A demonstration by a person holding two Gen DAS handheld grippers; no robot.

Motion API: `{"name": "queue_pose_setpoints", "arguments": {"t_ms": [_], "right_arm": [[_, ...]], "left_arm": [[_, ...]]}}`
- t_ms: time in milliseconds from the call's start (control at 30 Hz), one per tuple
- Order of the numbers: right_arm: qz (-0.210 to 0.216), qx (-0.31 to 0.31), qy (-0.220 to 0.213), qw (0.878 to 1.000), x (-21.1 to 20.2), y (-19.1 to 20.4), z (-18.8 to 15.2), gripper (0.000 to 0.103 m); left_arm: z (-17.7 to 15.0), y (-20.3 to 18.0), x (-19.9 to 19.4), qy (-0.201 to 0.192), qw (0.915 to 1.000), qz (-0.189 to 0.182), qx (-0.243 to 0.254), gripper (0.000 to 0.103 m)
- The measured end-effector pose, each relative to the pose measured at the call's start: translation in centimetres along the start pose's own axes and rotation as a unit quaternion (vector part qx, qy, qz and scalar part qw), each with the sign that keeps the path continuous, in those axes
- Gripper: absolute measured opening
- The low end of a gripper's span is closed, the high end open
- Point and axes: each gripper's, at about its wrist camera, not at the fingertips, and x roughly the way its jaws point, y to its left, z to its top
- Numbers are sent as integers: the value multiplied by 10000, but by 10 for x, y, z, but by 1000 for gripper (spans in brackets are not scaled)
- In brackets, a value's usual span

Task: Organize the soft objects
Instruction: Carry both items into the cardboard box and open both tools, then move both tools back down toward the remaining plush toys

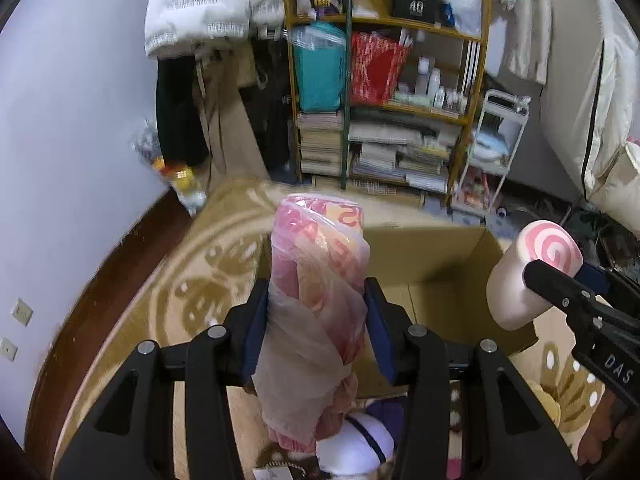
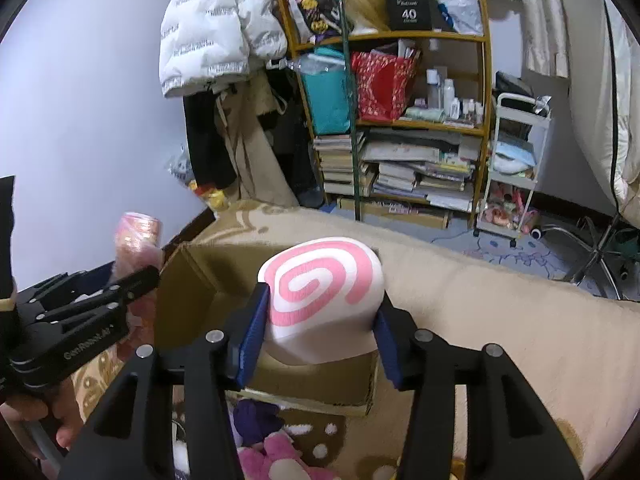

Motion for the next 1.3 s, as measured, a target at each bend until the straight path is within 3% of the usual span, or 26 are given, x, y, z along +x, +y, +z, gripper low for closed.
{"name": "queue_pose_setpoints", "arguments": {"t_ms": [133,267,367,500,533,633,667,1000,1300], "right_arm": [[101,74,149,9998,5,-2,-7,57],[123,152,348,9992,13,-5,-9,59],[227,190,560,9980,16,-7,-10,60],[191,23,624,9979,12,-6,-10,65],[196,57,625,9978,10,-7,-10,68],[179,269,428,9986,-5,-11,-7,97],[164,295,328,9989,-10,-11,-6,102],[86,244,40,9997,-54,-10,4,103],[-4,252,10,9997,-83,-10,-13,103]], "left_arm": [[-3,-1,2,101,9998,156,52,45],[-2,7,7,231,9996,164,-58,59],[1,12,0,257,9993,239,-162,61],[5,16,-13,198,9988,406,-188,82],[5,16,-20,90,9986,481,-189,84],[5,21,-39,-192,9975,630,-260,96],[5,23,-46,-279,9971,626,-321,101],[-7,45,-89,-436,9948,762,-510,103],[-34,57,-107,-335,9934,953,-547,103]]}}
